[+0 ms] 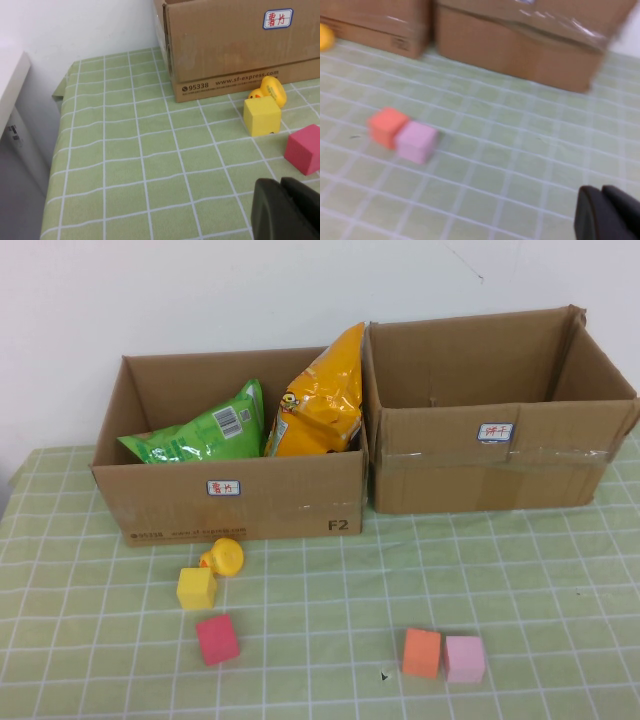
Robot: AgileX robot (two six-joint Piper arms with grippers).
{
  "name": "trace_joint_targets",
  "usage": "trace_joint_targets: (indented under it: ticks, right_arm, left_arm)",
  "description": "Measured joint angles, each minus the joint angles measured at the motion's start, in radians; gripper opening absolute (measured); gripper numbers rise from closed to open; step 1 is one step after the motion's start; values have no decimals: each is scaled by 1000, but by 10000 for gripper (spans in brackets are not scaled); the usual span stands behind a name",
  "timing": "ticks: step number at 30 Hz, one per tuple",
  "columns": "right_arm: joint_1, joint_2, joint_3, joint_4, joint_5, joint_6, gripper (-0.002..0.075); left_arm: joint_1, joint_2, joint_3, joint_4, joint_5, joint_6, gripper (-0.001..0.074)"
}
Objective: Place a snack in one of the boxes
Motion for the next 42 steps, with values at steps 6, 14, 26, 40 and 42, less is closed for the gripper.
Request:
trace_joint_targets:
  ticks: [6, 14, 26, 40, 42]
  right_arm:
    - [-167, -65, 112, 0, -129, 10, -1]
    - [-179, -69, 213, 0, -279, 19, -1]
    - [-226, -69, 209, 0, -231, 19, -1]
    - [-226, -69, 205, -2, -213, 19, -1]
    - [-226, -69, 205, -2, -212, 19, -1]
  left_arm:
    - [0, 0, 0, 0, 2, 0, -1]
    - [0, 0, 0, 1, 2, -3, -1]
    - [0, 0, -1, 2, 4, -3, -1]
    - [0, 0, -1, 2, 4, -3, -1]
    - [0, 0, -1, 2, 4, -3, -1]
